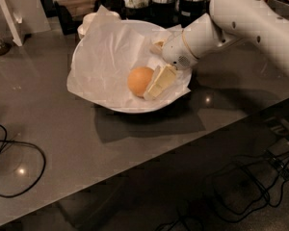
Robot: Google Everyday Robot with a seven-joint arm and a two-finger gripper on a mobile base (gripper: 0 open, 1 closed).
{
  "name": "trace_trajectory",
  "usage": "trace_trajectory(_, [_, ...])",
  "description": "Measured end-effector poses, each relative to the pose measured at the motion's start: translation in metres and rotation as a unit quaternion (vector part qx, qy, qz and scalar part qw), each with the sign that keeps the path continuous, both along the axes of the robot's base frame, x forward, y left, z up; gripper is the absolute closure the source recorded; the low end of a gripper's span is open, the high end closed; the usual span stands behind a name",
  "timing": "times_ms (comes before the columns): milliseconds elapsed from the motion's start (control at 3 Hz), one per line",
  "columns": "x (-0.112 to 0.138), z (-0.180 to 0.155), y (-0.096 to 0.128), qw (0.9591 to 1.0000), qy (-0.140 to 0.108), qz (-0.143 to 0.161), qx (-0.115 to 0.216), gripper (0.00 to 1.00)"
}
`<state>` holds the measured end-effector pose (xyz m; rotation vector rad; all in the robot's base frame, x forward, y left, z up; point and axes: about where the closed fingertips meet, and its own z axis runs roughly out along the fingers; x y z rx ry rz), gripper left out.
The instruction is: Pick orange from white bowl
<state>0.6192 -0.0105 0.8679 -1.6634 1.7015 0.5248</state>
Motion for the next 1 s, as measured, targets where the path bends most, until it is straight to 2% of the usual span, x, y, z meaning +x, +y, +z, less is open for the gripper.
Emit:
trace_trajectory(333, [-0.002,-0.002,0.015,1.0,-0.002,0.002,-0.008,0.0])
trace_trajectory(667, [-0.011,0.007,0.023,0.9992,-0.025,-0.016,-0.027,0.0])
trace_trajectory(1000, [-0.021,0.021,0.02,0.996,-0.058,-0.051,-0.045,0.0])
